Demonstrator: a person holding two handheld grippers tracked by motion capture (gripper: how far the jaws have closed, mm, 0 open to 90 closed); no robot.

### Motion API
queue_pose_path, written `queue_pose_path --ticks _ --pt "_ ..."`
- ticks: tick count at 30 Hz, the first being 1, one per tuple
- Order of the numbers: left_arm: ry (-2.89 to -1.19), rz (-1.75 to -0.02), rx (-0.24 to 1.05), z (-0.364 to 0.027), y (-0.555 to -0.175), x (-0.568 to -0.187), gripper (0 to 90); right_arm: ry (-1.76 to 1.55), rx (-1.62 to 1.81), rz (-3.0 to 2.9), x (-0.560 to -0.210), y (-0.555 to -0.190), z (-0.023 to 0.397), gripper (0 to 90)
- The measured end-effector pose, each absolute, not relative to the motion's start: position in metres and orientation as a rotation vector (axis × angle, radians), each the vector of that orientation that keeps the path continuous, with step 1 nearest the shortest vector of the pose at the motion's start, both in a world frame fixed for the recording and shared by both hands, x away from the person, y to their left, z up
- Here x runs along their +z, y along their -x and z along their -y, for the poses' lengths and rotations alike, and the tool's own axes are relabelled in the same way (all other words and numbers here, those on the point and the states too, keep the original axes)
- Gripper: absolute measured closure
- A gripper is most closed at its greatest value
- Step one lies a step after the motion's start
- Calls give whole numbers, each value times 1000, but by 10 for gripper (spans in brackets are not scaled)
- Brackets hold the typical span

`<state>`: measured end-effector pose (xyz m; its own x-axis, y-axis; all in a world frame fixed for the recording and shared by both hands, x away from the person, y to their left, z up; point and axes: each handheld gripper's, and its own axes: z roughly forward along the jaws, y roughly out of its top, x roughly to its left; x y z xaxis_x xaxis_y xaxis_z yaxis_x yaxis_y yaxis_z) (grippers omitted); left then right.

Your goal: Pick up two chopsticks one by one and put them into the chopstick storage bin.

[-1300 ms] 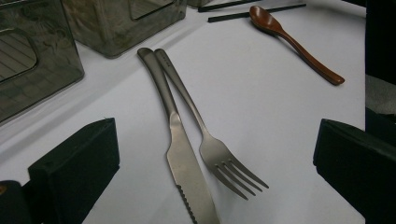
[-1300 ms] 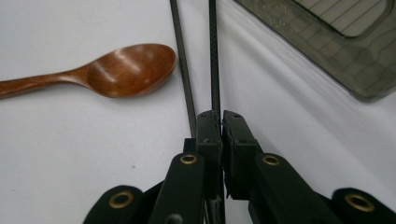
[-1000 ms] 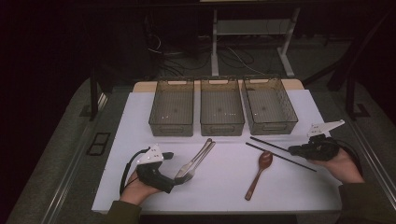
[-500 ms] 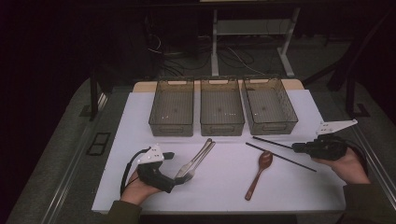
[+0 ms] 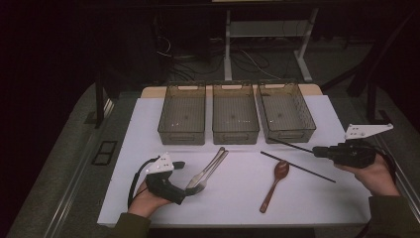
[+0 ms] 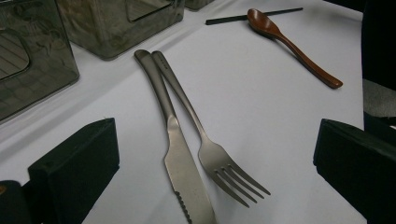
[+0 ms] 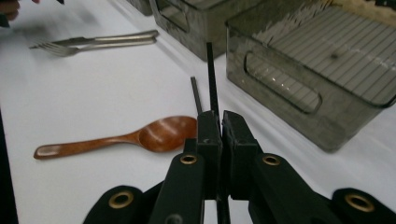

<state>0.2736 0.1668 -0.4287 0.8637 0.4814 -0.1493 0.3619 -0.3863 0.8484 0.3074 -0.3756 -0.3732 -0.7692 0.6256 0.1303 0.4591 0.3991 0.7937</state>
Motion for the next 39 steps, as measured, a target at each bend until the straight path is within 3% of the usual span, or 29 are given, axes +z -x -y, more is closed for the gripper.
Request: queue_pose_path --ticks 15,39 --pt "-2013 -617 141 -166 -274 -429 0 -975 1341 -2395 -349 -320 361 850" --pt "-1997 -610 134 -166 -275 -429 0 -1006 1331 -2348 -335 -374 281 851"
